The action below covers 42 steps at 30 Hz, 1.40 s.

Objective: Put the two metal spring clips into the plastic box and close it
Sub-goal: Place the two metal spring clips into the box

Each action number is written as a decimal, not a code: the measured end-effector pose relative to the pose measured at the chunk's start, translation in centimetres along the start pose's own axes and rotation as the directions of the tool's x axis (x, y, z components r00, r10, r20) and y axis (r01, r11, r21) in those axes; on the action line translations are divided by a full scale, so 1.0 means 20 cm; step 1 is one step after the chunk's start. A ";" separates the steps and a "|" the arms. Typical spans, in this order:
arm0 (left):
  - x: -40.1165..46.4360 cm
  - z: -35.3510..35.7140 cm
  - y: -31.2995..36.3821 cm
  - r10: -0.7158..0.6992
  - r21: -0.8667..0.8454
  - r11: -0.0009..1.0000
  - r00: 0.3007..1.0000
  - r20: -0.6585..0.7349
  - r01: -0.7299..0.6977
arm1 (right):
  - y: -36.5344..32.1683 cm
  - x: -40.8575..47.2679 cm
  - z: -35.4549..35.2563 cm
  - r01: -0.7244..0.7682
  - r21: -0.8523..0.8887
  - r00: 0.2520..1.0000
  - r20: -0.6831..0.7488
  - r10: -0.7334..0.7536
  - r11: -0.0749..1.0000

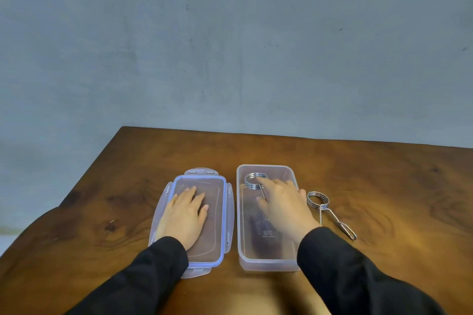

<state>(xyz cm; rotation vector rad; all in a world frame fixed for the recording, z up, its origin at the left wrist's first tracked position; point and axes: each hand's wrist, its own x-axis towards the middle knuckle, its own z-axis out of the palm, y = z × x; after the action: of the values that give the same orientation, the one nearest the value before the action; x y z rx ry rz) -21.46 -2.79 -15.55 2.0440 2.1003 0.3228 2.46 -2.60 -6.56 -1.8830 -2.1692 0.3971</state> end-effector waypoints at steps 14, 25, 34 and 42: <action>0.01 0.00 0.00 -0.001 0.020 1.000 1.000 0.001 0.001 | 0.05 0.05 0.25 -0.045 -0.059 0.992 0.115 0.052 0.997; 0.01 0.01 0.01 -0.015 0.039 0.999 1.000 -0.009 0.016 | 0.43 -0.05 -0.17 -0.105 0.244 0.911 -0.364 0.192 0.964; 0.01 0.00 0.01 -0.023 0.042 0.999 1.000 0.016 0.022 | 0.69 -0.19 0.05 -0.367 -0.126 0.923 0.072 0.377 0.922; 0.00 -0.01 0.02 -0.031 0.024 0.999 0.999 0.031 0.031 | 0.71 -0.11 -0.03 -0.363 -0.016 0.926 -0.115 0.358 0.932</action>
<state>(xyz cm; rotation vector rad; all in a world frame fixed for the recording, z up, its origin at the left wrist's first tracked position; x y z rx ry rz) -21.18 -2.74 -15.32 2.0135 2.1247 0.2602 16.08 -2.86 -10.96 -2.2720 -1.7685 0.3099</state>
